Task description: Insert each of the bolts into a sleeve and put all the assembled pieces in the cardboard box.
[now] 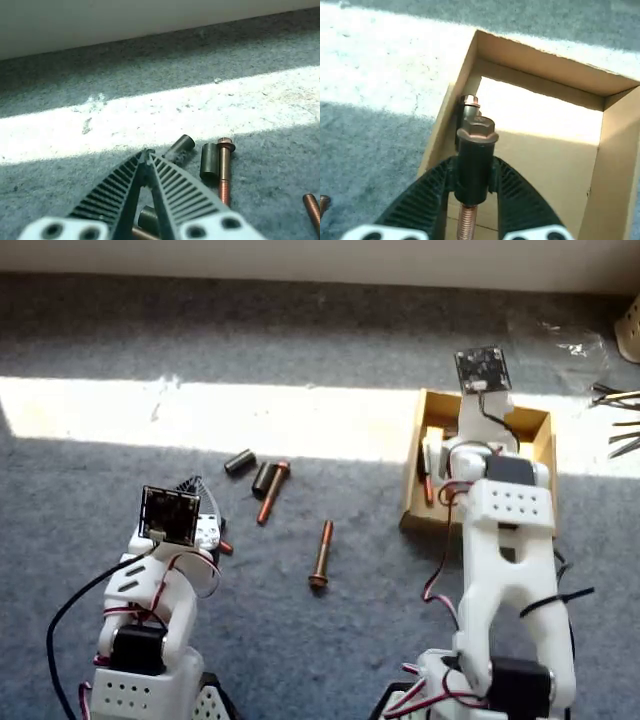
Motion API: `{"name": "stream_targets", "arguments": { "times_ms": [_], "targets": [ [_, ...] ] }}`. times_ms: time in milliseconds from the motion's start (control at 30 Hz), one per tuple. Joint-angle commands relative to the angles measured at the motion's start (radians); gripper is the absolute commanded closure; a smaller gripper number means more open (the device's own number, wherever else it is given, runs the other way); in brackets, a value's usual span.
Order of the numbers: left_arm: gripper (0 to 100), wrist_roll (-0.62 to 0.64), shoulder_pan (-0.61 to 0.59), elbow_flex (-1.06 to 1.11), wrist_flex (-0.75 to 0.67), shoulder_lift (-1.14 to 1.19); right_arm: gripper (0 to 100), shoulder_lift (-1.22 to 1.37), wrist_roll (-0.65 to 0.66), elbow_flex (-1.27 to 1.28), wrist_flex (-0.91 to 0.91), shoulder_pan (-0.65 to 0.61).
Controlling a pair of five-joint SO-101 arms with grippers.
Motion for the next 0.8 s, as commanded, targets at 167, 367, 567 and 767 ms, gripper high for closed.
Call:
{"name": "stream_targets", "arguments": {
  "times_ms": [167, 367, 567, 767],
  "targets": [
    [99, -0.005, -0.012, 0.015, -0.003, 0.005, 99.5, 0.323, 0.014, -0.243, -0.007, 0.030],
    [99, -0.005, -0.012, 0.015, -0.003, 0.005, 99.5, 0.466, 0.014, -0.361, -0.005, 0.030],
    [99, -0.005, -0.012, 0.015, -0.003, 0.005, 99.1, 0.506, 0.014, -0.384, -0.005, 0.030],
    [99, -0.005, -0.012, 0.015, -0.003, 0.005, 82.8, 0.509, 0.014, -0.381, -0.002, 0.028]
  ]
}}
